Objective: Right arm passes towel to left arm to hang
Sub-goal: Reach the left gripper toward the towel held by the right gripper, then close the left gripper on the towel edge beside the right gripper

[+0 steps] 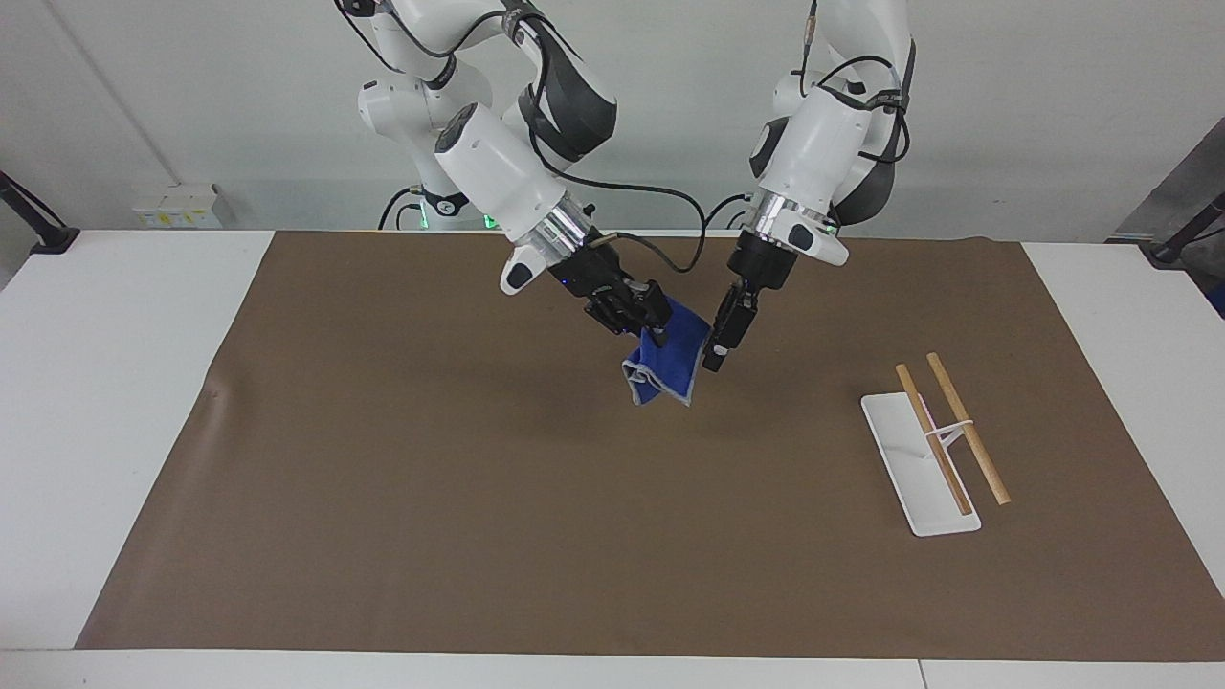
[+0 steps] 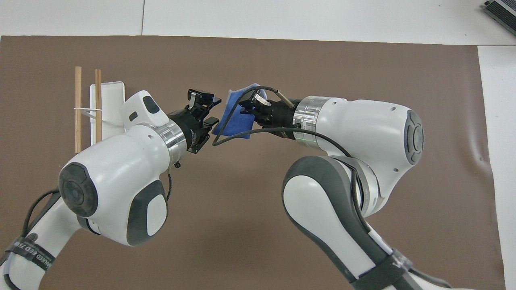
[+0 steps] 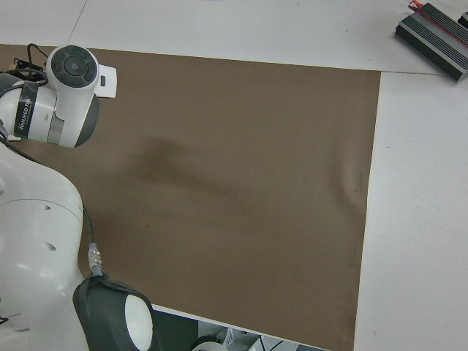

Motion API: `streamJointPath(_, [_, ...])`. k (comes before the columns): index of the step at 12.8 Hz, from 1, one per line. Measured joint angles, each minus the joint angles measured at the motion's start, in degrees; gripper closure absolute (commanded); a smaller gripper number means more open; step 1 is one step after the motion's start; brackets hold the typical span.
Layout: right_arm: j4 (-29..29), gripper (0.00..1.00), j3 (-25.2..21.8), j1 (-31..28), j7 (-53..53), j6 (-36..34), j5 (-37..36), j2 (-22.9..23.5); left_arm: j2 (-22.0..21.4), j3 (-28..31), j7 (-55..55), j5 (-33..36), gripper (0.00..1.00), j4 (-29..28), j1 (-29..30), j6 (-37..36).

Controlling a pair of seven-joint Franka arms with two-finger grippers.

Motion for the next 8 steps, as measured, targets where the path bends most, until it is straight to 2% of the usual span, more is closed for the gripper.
streamJointPath(3, [0.00, 1.00, 0.00, 0.00, 0.00, 0.00, 0.00, 0.00, 0.04, -0.12, 0.00, -0.03, 1.00, -0.01, -0.16, -0.32])
streamJointPath(6, [0.00, 1.00, 0.00, 0.00, 0.00, 0.00, 0.00, 0.01, 0.06, -0.20, 2.50, -0.04, 1.00, -0.02, -0.19, -2.02])
streamJointPath(7, [0.00, 1.00, 0.00, 0.00, 0.00, 0.00, 0.00, 0.01, 0.06, -0.20, 4.17, -0.04, 0.96, -0.02, -0.19, -2.81])
streamJointPath(8, [0.00, 1.00, 0.00, 0.00, 0.00, 0.00, 0.00, 0.01, 0.06, -0.19, 5.19, -0.04, 0.39, -0.02, -0.19, -3.22])
